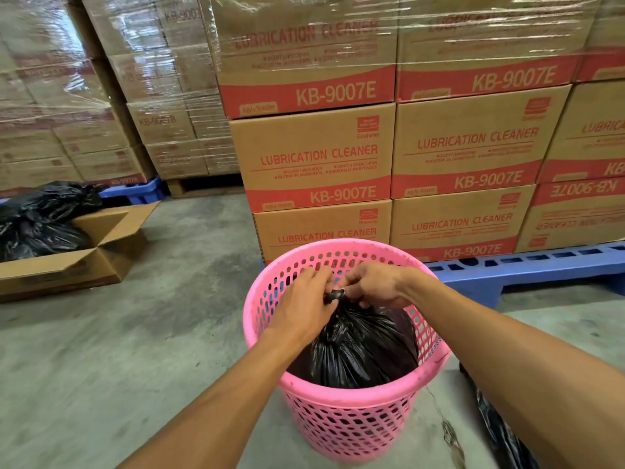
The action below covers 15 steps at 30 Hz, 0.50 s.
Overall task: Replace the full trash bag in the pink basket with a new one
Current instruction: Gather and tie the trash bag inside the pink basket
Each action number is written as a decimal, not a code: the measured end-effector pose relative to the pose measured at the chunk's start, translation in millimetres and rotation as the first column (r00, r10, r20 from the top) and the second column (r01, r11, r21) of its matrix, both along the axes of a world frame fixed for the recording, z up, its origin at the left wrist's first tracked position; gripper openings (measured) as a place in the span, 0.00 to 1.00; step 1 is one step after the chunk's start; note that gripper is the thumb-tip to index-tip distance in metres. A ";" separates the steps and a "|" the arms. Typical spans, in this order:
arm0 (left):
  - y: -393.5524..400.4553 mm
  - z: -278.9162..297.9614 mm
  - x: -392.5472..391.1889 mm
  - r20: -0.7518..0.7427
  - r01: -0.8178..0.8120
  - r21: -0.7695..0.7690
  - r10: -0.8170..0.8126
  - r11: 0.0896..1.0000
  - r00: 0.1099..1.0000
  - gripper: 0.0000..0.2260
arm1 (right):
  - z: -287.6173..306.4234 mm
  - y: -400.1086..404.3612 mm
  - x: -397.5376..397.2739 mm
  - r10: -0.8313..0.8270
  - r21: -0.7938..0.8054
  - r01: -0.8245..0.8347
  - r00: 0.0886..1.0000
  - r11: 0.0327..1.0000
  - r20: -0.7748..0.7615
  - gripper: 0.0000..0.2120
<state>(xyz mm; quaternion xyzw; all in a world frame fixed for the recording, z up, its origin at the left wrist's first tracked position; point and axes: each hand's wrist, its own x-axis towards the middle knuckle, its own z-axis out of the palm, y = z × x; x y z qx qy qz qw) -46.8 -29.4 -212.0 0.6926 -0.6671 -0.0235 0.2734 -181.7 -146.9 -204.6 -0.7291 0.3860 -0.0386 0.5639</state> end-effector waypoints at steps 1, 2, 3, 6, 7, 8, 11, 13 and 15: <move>0.3 1.2 4.1 -0.010 0.047 0.019 -0.047 0.999 0.999 0.11 | 1.3 -0.5 -1.9 0.036 -0.040 -0.038 0.998 0.998 -0.056 0.10; 0.9 3.3 7.7 -0.018 0.083 0.038 -0.083 0.996 0.996 0.10 | 3.3 -0.2 -3.4 0.066 -0.088 -0.075 0.992 0.993 -0.107 0.10; 0.8 5.3 11.1 -0.020 0.103 0.055 -0.102 0.993 0.995 0.10 | 6.2 1.0 -4.3 0.086 -0.146 -0.109 0.984 0.983 -0.157 0.10; 3.5 14.7 17.4 0.014 0.106 0.178 -0.110 0.978 0.994 0.12 | 10.8 2.9 -3.7 0.110 -0.358 -0.215 0.950 0.909 -0.293 0.07; 5.2 18.4 18.7 0.022 0.118 0.262 -0.128 0.958 0.992 0.12 | 9.7 2.2 -3.3 0.110 -0.402 -0.253 0.932 0.880 -0.345 0.07; 7.4 22.2 20.2 0.020 0.137 0.347 -0.153 0.928 0.988 0.12 | 7.7 0.9 -3.0 0.106 -0.423 -0.280 0.915 0.862 -0.390 0.06; 13.1 29.6 24.4 0.006 0.164 0.498 -0.192 0.852 0.981 0.12 | 1.7 1.3 -4.0 0.084 -0.433 -0.306 0.884 0.848 -0.460 0.05; 13.6 30.7 27.7 -0.021 0.173 0.542 -0.192 0.823 0.981 0.10 | -0.4 3.0 -5.5 0.074 -0.434 -0.308 0.876 0.846 -0.477 0.05; 13.7 31.4 30.9 -0.061 0.180 0.581 -0.177 0.794 0.982 0.07 | -0.8 5.6 -7.3 0.069 -0.431 -0.306 0.873 0.849 -0.483 0.06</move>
